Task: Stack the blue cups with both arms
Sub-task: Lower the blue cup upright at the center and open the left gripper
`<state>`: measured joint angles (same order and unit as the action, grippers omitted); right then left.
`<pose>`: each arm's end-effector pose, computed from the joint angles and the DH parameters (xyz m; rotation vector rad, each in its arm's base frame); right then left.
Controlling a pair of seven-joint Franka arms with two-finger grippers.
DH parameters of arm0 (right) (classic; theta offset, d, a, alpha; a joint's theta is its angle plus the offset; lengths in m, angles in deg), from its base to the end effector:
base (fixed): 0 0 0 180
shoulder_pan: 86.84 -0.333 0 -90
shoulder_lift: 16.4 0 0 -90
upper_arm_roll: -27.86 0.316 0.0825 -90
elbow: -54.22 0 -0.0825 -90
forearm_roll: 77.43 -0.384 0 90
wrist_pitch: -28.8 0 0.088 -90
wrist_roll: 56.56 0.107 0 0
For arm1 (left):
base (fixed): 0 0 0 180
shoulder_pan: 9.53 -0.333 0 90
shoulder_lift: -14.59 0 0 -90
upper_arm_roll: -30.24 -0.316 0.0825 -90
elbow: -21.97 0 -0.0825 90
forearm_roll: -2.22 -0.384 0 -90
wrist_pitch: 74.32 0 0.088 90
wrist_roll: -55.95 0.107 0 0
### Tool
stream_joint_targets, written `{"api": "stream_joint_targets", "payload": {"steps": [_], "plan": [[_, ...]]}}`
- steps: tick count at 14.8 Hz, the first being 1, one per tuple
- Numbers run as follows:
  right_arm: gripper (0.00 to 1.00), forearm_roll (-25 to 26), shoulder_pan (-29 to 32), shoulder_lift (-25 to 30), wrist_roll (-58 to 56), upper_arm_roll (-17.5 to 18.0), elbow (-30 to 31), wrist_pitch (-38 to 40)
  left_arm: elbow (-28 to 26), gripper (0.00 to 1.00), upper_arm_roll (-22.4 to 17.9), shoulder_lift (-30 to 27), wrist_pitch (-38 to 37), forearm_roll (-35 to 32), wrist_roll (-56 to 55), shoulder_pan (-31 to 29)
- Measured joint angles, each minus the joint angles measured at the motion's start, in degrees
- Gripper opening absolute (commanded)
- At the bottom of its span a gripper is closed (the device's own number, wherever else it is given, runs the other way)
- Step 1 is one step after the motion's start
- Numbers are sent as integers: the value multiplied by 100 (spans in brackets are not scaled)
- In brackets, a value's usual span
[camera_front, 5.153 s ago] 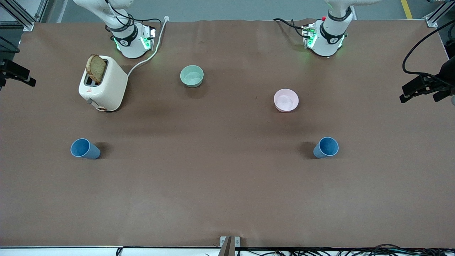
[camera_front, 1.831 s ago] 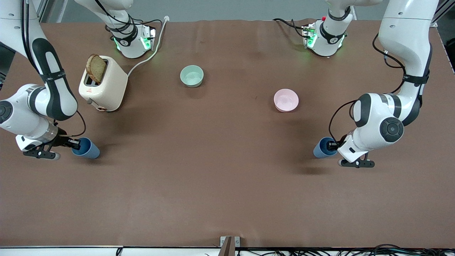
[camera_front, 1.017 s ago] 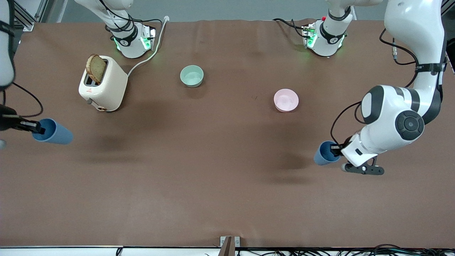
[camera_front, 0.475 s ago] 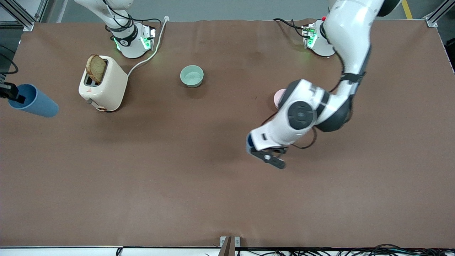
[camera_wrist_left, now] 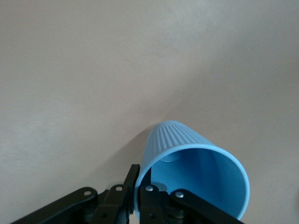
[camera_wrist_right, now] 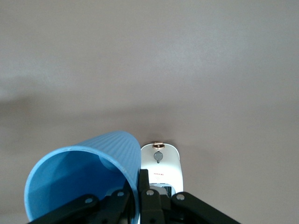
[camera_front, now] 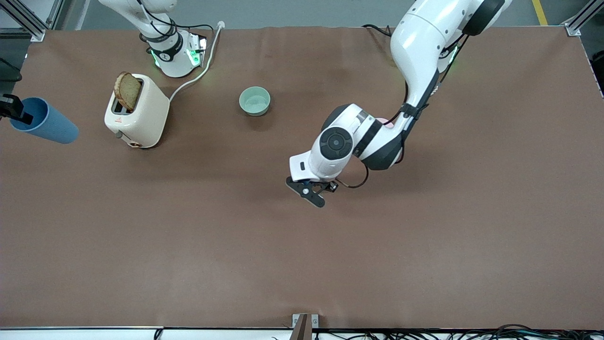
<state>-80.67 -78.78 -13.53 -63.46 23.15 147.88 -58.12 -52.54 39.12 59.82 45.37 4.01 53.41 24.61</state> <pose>0.5203 -0.1126 0.6173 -3.0651 0.1550 0.0865 0.5622 -0.4890 0.2761 2.8563 -0.9551 -0.0696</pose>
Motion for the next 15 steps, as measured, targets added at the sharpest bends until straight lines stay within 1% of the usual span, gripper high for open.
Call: {"api": "stream_joint_targets", "payload": {"steps": [3, 4, 5, 6, 8, 9, 11, 13, 15], "plan": [[2, 0, -27, 39, 0, 1, 0, 39, 10, 16, 0, 148, 0, 0, 0, 61], [2, 0, -35, 50, 1, 1, 0, 70, 10, 34, -1, 192, 0, 0, 0, 80], [2, 0, -40, 57, 1, 2, 0, 90, 11, 89, -1, 229, 0, 0, 0, 103], [2, 0, -45, 60, 1, 2, 0, 96, 16, 100, -1, 251, 2, 0, 0, 123], [2, 0, -48, 61, 2, 3, 1, 98, 117, 100, -3, 218, -22, 0, 0, 129], [2, 0, -50, 61, 2, 3, 1, 98, 209, 100, -10, 123, -153, 0, -1, 116], [2, 0, -69, 61, 19, 5, 2, 97, 358, 100, -33, -267, -650, 0, -14, -10], [2, 1, -118, 60, 123, 11, 6, 95, 386, 100, -60, -782, -1060, -3, -18, -360], [2, 0, -240, 60, 354, 24, 13, 67, 370, 100, -97, -1143, -1318, -64, -16, -881]]}}
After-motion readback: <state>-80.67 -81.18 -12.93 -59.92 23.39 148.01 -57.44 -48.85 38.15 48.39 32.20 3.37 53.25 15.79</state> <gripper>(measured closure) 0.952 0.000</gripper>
